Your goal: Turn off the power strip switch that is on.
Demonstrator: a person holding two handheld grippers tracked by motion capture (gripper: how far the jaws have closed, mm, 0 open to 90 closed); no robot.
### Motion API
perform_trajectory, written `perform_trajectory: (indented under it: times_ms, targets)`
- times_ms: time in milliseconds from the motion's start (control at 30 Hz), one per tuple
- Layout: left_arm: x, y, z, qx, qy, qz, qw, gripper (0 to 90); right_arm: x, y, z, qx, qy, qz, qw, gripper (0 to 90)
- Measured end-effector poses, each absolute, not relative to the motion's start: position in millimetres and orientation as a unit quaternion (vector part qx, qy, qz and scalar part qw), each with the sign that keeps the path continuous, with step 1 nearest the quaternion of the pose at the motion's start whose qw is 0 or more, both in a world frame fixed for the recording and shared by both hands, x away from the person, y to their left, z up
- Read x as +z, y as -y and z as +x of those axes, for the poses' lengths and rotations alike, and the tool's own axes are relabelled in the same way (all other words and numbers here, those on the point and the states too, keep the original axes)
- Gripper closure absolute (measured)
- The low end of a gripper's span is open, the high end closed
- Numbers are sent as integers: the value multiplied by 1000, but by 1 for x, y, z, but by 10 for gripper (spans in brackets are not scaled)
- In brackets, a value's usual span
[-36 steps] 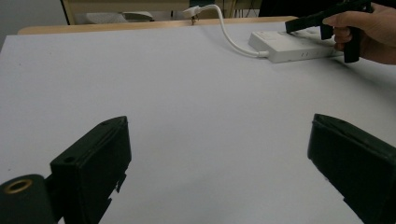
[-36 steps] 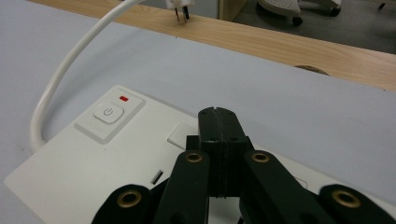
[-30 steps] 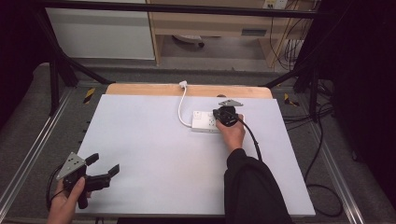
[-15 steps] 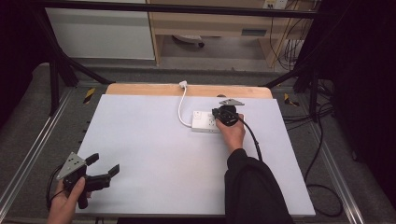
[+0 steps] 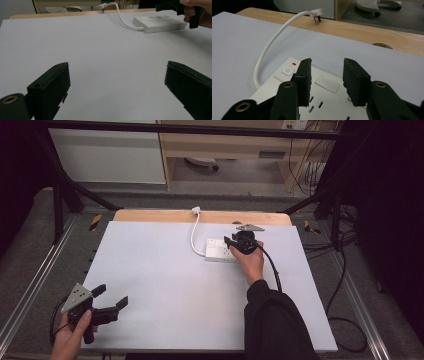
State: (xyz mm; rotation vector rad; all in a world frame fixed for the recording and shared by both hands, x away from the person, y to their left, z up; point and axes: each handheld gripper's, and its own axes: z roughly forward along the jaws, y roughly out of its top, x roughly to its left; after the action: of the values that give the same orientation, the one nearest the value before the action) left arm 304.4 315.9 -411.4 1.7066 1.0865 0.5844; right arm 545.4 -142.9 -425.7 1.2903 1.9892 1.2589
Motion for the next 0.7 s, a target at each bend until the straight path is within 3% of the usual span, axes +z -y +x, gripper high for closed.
perform_trajectory:
  times_ms: [400, 700]
  targets:
    - [-412, -316, 304, 242, -449, 704, 493, 61, -414, 149, 540, 453, -722, 481, 205, 265]
    - [-412, -316, 304, 243, -448, 706, 492, 61, -403, 153, 535, 455, -718, 484, 207, 129]
